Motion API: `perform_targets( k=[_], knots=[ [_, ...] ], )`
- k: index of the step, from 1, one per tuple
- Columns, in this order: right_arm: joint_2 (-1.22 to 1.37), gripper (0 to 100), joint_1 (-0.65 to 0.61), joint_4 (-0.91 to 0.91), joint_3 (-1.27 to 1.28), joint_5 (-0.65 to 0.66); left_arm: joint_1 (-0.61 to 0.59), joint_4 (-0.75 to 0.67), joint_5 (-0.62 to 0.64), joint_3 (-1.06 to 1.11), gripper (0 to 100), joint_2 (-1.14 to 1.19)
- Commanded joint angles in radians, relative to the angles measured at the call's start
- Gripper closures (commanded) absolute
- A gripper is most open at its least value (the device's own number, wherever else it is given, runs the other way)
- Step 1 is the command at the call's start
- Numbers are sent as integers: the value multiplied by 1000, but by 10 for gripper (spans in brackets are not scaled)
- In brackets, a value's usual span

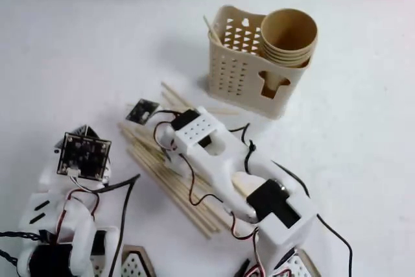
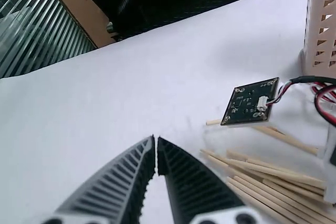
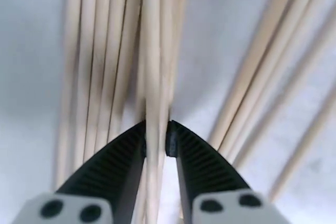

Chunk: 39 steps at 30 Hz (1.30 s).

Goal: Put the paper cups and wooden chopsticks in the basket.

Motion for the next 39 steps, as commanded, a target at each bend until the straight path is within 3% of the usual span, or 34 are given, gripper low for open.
perform_targets(
  k=[1, 16, 28, 39],
  knots=[
    [-88, 980, -4, 21, 5, 18, -10, 3, -11, -5, 970, 1],
    [-662, 981, 179, 81, 61, 15, -10, 3, -11, -5, 971, 1],
    [-869, 981, 260, 73, -235, -84, -10, 3, -11, -3, 972, 1],
    [-869, 981, 297, -288, -269, -81, -10, 3, -11, -3, 972, 1]
  ],
)
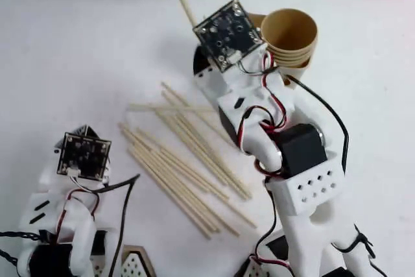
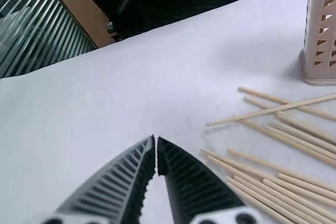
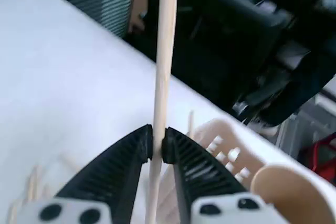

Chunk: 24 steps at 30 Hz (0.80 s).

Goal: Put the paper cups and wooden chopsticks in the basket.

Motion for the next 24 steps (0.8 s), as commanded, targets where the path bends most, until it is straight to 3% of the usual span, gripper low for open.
perform_targets(
  k=[1, 14, 18, 24],
  knots=[
    [-30, 981, 53, -193, -46, -6, -10, 3, -11, -3, 972, 1],
    [-30, 981, 168, -1001, 354, -8, -4, -3, -8, -3, 970, 1],
    [-7, 981, 168, -1138, 493, -8, -4, -3, -6, -3, 970, 1],
    [194, 981, 203, -1234, 494, -8, -2, -5, -6, -3, 970, 1]
  ],
)
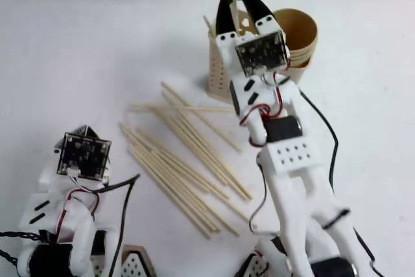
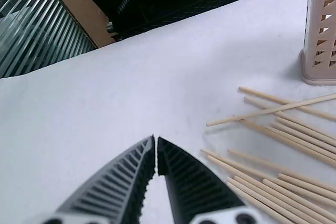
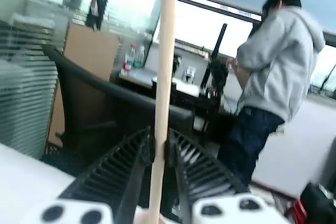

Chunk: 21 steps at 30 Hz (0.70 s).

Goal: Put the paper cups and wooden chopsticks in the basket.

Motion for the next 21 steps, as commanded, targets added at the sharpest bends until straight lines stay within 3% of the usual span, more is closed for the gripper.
perform_targets(
  k=[1, 4, 7, 10, 13, 17, 21],
  knots=[
    [133, 981, 38, -79, -38, -9, -2, -5, -6, -3, 970, 1],
    [202, 975, 41, -47, -80, -9, -2, -5, -6, -2, 970, 1],
    [200, 896, 39, 67, -121, -21, -2, -5, -6, -2, 970, 1],
    [145, 827, 45, 222, -172, -114, -2, -6, -8, 12, 970, 1],
    [36, 860, 67, 410, -203, -153, -2, -43, -9, 41, 970, 1],
    [-114, 982, 73, 638, -199, -147, -2, -74, -9, 51, 969, 1],
    [-222, 977, 73, 860, -176, -147, -2, -75, -11, 5, 969, 5]
  ],
)
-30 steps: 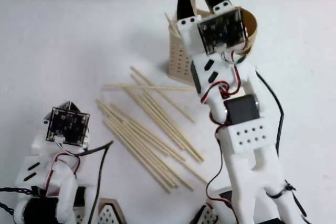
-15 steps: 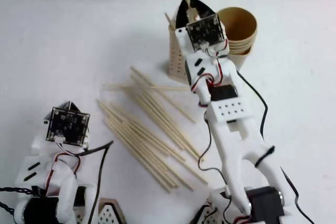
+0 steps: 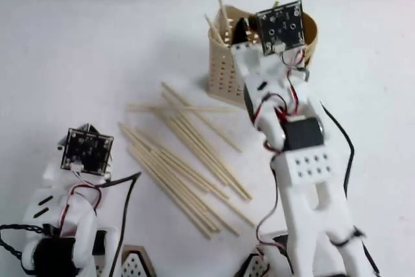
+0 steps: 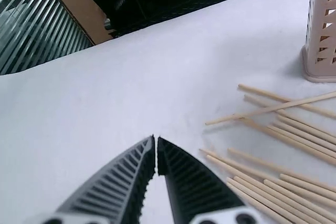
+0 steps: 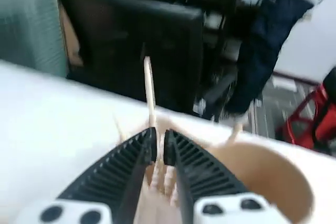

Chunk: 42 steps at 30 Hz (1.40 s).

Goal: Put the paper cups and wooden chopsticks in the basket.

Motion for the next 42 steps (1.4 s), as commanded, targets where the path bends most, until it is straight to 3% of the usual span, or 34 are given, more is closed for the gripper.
perform_targets(
  k=[1, 8, 14, 21, 24, 28, 36, 42],
  knots=[
    [-140, 981, 19, 236, -18, -5, -2, -26, -11, -68, 969, 4],
    [-219, 979, 128, 349, 127, -12, 4, -18, -60, -157, 969, 45],
    [-214, 974, 179, 329, 313, -51, 65, 41, -112, -353, 972, 367],
    [-223, 974, 182, 189, 497, -106, 251, 157, -373, -514, 967, 645],
    [-223, 974, 183, 150, 532, -110, 343, 170, -468, -489, 906, 725],
    [-223, 974, 217, 143, 542, -112, 424, 164, -493, -400, 745, 826],
    [-223, 974, 251, 139, 542, -114, 490, 11, -598, -210, 741, 935],
    [-223, 974, 251, 139, 542, -114, 513, -121, -603, -81, 739, 941]
  ],
)
